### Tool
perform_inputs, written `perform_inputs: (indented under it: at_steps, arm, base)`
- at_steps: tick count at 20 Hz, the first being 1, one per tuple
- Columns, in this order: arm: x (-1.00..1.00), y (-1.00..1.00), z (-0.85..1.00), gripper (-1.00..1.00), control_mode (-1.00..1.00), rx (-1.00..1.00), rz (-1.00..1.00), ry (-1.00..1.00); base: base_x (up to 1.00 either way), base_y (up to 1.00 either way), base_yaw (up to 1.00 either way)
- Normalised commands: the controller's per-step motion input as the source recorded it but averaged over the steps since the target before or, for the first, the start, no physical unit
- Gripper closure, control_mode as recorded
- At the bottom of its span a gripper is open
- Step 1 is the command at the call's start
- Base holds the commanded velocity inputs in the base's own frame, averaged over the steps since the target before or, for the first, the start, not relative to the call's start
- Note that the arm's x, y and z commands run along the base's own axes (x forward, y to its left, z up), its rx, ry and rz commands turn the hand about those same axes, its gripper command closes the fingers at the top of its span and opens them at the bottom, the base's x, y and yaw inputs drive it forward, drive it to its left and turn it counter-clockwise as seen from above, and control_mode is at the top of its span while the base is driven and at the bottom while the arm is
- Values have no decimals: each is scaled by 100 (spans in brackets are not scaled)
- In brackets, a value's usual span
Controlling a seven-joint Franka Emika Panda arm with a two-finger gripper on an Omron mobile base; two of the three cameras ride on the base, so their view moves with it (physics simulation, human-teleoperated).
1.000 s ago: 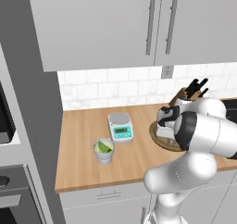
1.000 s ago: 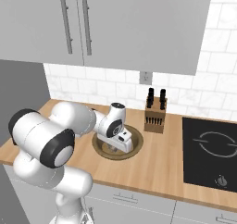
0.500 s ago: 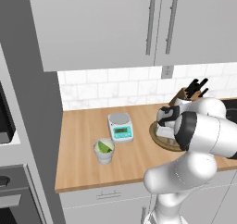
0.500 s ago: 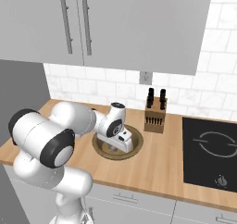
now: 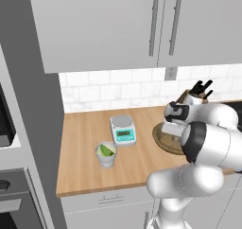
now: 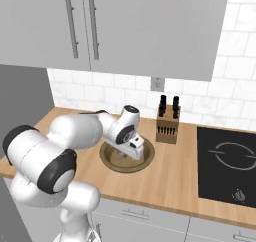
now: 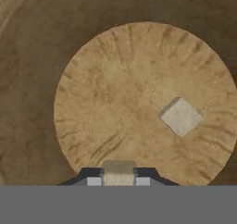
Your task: Grab a lemon wedge from the fridge and one ice cube from the ice bowl, and put them in the glass of lemonade.
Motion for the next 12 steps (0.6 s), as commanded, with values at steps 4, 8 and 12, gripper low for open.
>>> perform_inputs:
  at_steps: [4, 8, 12]
  arm:
    - [0, 0, 38, 100, -100, 10, 0, -13]
    - [0, 4, 31, 100, -100, 5, 0, -16]
    - [-4, 35, 40, 100, -100, 5, 0, -20]
  base:
    - [0, 0, 0]
    - [0, 0, 0]
    - [0, 0, 0]
